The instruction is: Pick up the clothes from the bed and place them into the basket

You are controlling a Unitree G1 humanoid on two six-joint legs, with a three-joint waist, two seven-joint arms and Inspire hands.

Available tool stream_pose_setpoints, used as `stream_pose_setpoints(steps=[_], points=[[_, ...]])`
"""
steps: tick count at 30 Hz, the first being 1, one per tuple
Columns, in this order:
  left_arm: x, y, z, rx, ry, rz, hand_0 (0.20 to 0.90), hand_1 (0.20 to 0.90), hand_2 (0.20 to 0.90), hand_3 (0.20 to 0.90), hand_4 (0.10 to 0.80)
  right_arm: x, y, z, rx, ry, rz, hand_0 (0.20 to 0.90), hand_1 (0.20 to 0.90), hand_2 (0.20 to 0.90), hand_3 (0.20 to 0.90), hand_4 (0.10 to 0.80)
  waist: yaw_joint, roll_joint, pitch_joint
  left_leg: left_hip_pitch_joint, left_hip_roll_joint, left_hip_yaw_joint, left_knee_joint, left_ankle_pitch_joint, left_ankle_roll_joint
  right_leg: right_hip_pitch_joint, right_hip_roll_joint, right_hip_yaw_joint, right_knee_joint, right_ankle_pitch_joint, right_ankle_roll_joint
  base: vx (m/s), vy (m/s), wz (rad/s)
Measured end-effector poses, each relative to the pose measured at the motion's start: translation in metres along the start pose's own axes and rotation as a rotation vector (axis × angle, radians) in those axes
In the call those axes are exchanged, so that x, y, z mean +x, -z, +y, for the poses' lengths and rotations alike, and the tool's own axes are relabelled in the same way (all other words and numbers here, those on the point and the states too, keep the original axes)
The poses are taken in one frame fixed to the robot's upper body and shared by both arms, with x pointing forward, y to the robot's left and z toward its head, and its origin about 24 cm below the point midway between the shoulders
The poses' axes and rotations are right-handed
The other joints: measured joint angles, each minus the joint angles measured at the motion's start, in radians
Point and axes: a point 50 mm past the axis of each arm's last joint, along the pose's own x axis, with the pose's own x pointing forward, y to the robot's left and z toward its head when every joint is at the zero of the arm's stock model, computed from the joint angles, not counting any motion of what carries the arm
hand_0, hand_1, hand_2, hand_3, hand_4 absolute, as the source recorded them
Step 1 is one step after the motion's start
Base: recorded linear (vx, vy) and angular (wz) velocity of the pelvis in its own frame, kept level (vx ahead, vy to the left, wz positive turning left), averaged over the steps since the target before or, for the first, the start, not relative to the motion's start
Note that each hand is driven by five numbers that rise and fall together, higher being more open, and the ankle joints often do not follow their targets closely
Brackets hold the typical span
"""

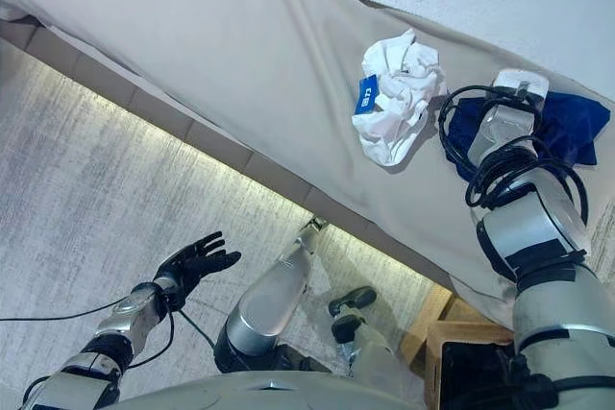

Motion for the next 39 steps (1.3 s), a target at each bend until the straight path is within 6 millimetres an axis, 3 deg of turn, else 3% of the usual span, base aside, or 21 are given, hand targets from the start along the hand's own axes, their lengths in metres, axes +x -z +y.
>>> stream_pose_setpoints(steps=[5,10,11,16,20,23,27,32,33,36,39], points=[[0.003,-0.012,-0.013,0.000,0.066,-0.074,0.900,0.900,0.900,0.900,0.800,0.000,0.003,-0.002,-0.002,0.002,0.029,0.900,0.900,0.900,0.900,0.800,-0.020,0.001,0.011,-0.117,0.003,-0.007,0.060,-0.003,0.002,-0.134,-0.018,0.011,0.115,-0.041,-0.013,-0.041,0.027,-0.03],[0.003,-0.011,-0.015,-0.005,0.070,-0.070,0.900,0.900,0.900,0.900,0.800,-0.001,-0.003,-0.007,0.001,0.022,0.010,0.900,0.900,0.900,0.900,0.800,-0.027,0.000,0.011,-0.195,-0.001,-0.001,0.125,-0.013,-0.001,-0.229,-0.041,0.030,0.215,-0.064,-0.020,-0.029,-0.017,-0.08],[0.003,-0.011,-0.015,-0.005,0.070,-0.071,0.900,0.900,0.900,0.900,0.800,-0.001,-0.005,-0.009,0.003,0.027,0.003,0.300,0.300,0.300,0.200,0.100,-0.028,0.000,0.011,-0.203,-0.001,-0.001,0.142,-0.020,0.002,-0.236,-0.044,0.033,0.229,-0.073,-0.023,-0.019,-0.061,-0.05],[0.001,-0.007,-0.010,-0.018,0.048,-0.061,0.900,0.900,0.900,0.900,0.800,-0.011,-0.035,-0.025,0.191,0.255,-0.175,0.300,0.300,0.300,0.200,0.100,-0.059,0.000,0.011,-0.223,0.015,0.003,0.187,-0.040,0.005,-0.255,-0.028,0.060,0.239,-0.083,-0.029,-0.033,-0.069,-0.18],[-0.001,-0.004,-0.006,-0.016,0.023,-0.053,0.900,0.900,0.900,0.900,0.800,-0.050,-0.080,-0.073,0.451,0.614,-0.460,0.300,0.300,0.300,0.200,0.100,-0.087,-0.013,0.018,-0.211,0.046,0.046,0.196,-0.043,0.005,-0.267,-0.008,0.113,0.220,-0.075,-0.039,-0.060,-0.044,-0.37],[-0.002,-0.001,-0.004,-0.016,0.011,-0.052,0.900,0.900,0.900,0.900,0.800,-0.081,-0.093,-0.102,0.595,0.816,-0.606,0.300,0.300,0.300,0.200,0.100,-0.109,-0.021,0.021,-0.166,0.056,0.076,0.192,-0.050,0.013,-0.230,0.005,0.156,0.195,-0.067,-0.049,-0.043,-0.019,-0.31],[-0.003,0.001,-0.003,-0.017,0.005,-0.052,0.900,0.900,0.900,0.900,0.800,-0.095,-0.084,-0.124,0.765,0.955,-0.620,0.300,0.300,0.300,0.200,0.100,-0.117,-0.031,0.025,-0.061,0.056,0.123,0.151,-0.056,0.021,-0.153,0.003,0.199,0.160,-0.064,-0.051,0.018,-0.001,-0.21],[-0.004,0.003,-0.002,-0.024,-0.003,-0.049,0.900,0.900,0.900,0.900,0.800,-0.097,-0.047,-0.151,0.876,1.083,-0.555,0.300,0.300,0.300,0.200,0.100,-0.141,-0.036,0.023,0.029,0.054,0.145,0.070,-0.056,0.021,-0.070,0.007,0.219,0.072,-0.062,-0.048,0.045,-0.017,-0.09],[-0.006,0.007,-0.001,-0.008,-0.007,-0.035,0.900,0.900,0.900,0.900,0.800,-0.098,-0.038,-0.156,0.889,1.107,-0.543,0.300,0.300,0.300,0.200,0.100,-0.149,-0.036,0.022,0.048,0.052,0.151,0.055,-0.056,0.021,-0.050,0.011,0.221,0.048,-0.053,-0.036,0.017,-0.038,-0.08],[-0.009,0.014,0.005,-0.011,-0.037,-0.004,0.900,0.900,0.900,0.900,0.800,-0.101,-0.027,-0.159,0.912,1.145,-0.540,0.300,0.300,0.300,0.200,0.100,-0.167,-0.036,0.022,0.079,0.052,0.164,0.048,-0.056,0.021,-0.002,0.019,0.224,0.005,-0.042,-0.041,0.000,-0.025,-0.05],[-0.010,0.020,0.010,0.001,-0.079,0.032,0.900,0.900,0.900,0.900,0.800,-0.107,-0.010,-0.159,0.969,1.192,-0.547,0.300,0.300,0.300,0.200,0.100,-0.188,-0.039,0.020,0.116,0.039,0.170,0.031,-0.050,0.037,0.039,0.016,0.239,-0.025,0.027,-0.037,-0.003,0.003,0.08]])
